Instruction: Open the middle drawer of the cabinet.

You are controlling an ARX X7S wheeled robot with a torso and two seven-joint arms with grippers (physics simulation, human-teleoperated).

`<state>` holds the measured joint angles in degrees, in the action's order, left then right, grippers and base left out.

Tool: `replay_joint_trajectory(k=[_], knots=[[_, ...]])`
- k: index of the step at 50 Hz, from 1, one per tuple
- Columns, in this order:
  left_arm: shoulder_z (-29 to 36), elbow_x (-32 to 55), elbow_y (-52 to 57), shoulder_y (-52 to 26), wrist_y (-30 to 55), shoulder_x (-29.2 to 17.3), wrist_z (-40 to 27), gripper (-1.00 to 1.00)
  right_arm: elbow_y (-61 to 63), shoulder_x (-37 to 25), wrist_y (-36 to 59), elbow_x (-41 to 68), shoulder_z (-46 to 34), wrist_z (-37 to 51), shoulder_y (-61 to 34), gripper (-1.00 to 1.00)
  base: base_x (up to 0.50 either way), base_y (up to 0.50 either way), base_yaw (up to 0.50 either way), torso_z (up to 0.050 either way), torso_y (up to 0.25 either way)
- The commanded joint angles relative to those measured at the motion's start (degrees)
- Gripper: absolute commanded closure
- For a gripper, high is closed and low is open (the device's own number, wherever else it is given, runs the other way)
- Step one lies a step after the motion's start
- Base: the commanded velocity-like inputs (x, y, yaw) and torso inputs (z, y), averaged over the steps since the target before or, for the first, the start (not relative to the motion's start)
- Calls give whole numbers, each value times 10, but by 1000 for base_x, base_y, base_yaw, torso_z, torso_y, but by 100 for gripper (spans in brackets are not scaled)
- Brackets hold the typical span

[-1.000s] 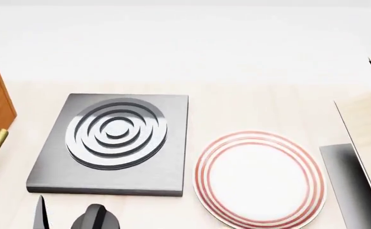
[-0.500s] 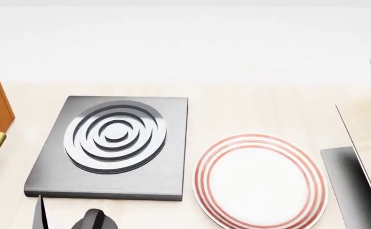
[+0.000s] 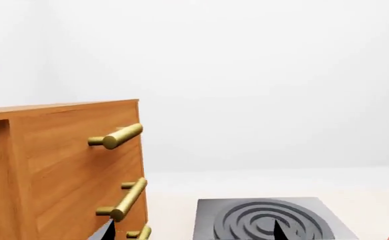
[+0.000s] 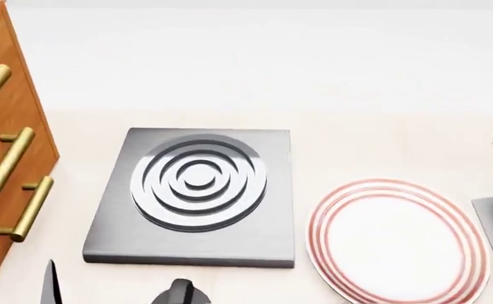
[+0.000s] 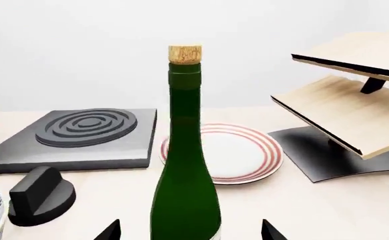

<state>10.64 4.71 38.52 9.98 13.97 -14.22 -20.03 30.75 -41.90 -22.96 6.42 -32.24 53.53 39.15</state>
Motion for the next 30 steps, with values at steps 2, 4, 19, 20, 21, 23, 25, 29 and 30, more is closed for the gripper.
replay_joint_trajectory(k=[2,4,19,20,21,23,25,29,30], knots=[[3,3,1,1,-4,-6,-7,-100,-3,-3,-5,-1,-7,4,-2,-100,0,500,0,0,0],[4,2,0,1,-4,-7,-8,-100,-2,-4,-4,0,-9,4,-3,-100,0,500,0,0,0],[9,7,-3,-1,-7,-12,-14,-100,-11,-7,-19,8,-14,7,-8,-100,0,354,0,0,0],[9,6,-3,-1,-7,-12,-15,-100,-12,-7,-21,10,-14,7,-8,-100,0,0,0,0,0],[10,6,-3,-1,-7,-12,-15,-100,-18,-5,-25,9,-15,6,-10,-100,0,0,0,0,0],[10,7,-3,-2,-6,-13,-16,-100,-11,-8,-21,9,-15,8,-8,-100,0,0,0,0,0],[11,7,-3,-2,-6,-14,-17,-100,-14,-8,-23,11,-16,8,-10,-100,0,0,0,0,0],[27,-8,-7,-15,15,-21,-13,-100,-13,-12,-27,14,-13,13,-8,-100,0,0,0,0,0],[57,-78,-4,-33,43,-29,-28,-100,-13,-13,-29,14,-12,14,-7,-100,0,0,0,0,0]])
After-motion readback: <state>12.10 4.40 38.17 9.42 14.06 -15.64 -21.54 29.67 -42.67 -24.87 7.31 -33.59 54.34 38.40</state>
